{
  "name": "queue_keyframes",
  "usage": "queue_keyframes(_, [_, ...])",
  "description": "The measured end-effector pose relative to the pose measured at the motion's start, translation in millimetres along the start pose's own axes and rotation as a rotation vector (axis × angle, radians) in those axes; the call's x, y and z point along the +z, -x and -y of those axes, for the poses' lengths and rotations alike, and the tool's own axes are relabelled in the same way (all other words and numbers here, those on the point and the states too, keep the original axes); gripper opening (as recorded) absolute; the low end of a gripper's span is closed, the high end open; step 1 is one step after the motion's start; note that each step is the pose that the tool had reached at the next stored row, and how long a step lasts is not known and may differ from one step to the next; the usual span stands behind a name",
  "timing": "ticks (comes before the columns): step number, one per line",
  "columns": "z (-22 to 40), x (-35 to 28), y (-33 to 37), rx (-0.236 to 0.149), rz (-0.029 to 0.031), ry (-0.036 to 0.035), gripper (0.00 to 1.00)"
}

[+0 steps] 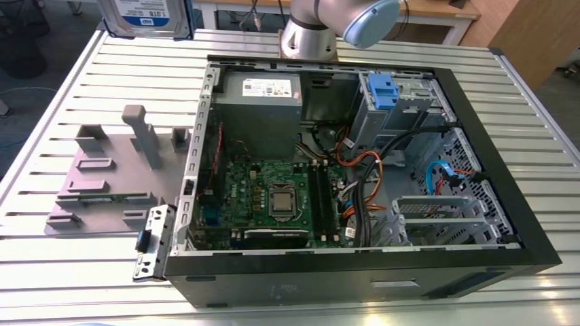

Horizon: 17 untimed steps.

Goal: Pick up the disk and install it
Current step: 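Pick up the disk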

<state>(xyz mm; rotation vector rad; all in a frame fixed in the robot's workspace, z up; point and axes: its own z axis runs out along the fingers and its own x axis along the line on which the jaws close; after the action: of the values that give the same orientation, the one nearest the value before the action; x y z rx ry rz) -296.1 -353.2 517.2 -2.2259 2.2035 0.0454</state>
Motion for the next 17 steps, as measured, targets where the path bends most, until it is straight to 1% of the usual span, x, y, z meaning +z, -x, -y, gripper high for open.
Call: queue_keyframes(17, [4.4,0.0,0.0,0.0,-0.0001,0.0,0.36])
